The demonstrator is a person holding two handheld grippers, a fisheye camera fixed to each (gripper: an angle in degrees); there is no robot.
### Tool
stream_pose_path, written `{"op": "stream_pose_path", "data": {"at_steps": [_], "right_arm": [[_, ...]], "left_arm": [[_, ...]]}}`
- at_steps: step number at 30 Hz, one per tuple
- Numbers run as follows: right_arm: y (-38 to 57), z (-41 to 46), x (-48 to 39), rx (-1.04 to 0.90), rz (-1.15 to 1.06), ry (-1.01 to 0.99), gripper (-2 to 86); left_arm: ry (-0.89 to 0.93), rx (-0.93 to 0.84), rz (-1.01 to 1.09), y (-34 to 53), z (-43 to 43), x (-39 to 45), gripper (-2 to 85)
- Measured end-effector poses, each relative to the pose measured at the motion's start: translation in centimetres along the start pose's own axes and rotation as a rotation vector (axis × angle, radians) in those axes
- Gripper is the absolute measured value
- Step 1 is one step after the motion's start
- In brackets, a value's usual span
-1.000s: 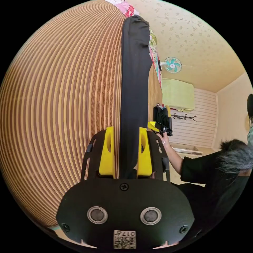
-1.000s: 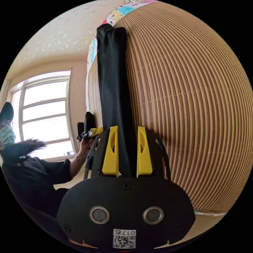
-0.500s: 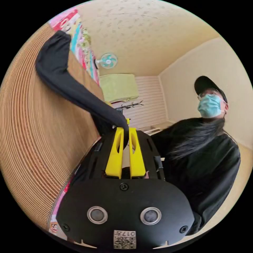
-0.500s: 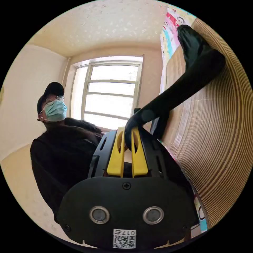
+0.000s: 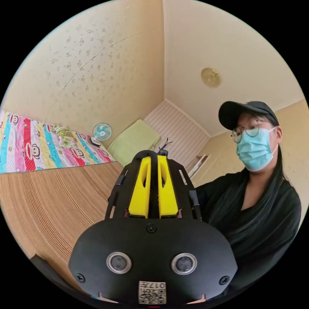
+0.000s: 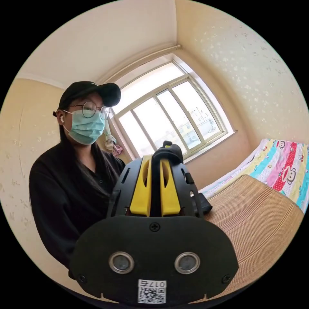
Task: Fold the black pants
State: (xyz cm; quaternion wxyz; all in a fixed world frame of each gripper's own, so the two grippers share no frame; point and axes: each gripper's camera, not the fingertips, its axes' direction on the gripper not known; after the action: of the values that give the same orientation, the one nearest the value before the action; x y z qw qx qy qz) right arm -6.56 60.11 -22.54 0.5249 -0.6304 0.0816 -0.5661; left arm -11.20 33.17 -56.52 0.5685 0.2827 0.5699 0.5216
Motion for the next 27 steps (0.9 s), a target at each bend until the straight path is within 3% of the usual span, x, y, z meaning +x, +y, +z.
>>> {"op": "stream_pose_path", "data": {"at_steps": [6,9,12,14,16,18,21,23,27], "right_arm": [[0.6,0.5,10.0,-0.011,0.238,0.181,1.0],[4.3,2.9,12.8,-0.083,0.335,0.313,1.7],[13.0,7.1,16.9,-0.256,0.552,0.399,3.2],[23.6,11.3,20.5,-0.472,0.808,0.434,5.6],[31.6,13.5,22.2,-0.672,1.027,0.491,7.5],[36.8,14.2,22.6,-0.775,1.168,0.462,8.3],[38.8,12.0,22.6,-0.59,1.25,0.389,10.5],[38.5,8.8,24.2,-0.359,1.291,0.399,14.8],[39.1,5.7,28.5,-0.113,1.328,0.408,17.9]], "left_arm": [[-0.162,-0.062,-0.078,-1.0,3.7,-7.7,3.9],[-0.295,-0.168,-0.132,3.1,6.4,-10.9,4.3],[-0.451,-0.382,-0.329,13.0,9.7,-16.4,5.4],[-0.508,-0.587,-0.561,24.3,12.0,-21.2,7.2],[-0.456,-0.687,-0.768,32.4,12.6,-23.7,8.9],[-0.352,-0.66,-0.917,37.8,12.0,-24.5,9.7],[-0.302,-0.515,-1.0,39.8,10.2,-25.2,10.6],[-0.358,-0.47,-0.948,37.9,10.0,-27.1,12.8],[-0.385,-0.428,-0.886,35.7,12.0,-32.9,15.5]]}}
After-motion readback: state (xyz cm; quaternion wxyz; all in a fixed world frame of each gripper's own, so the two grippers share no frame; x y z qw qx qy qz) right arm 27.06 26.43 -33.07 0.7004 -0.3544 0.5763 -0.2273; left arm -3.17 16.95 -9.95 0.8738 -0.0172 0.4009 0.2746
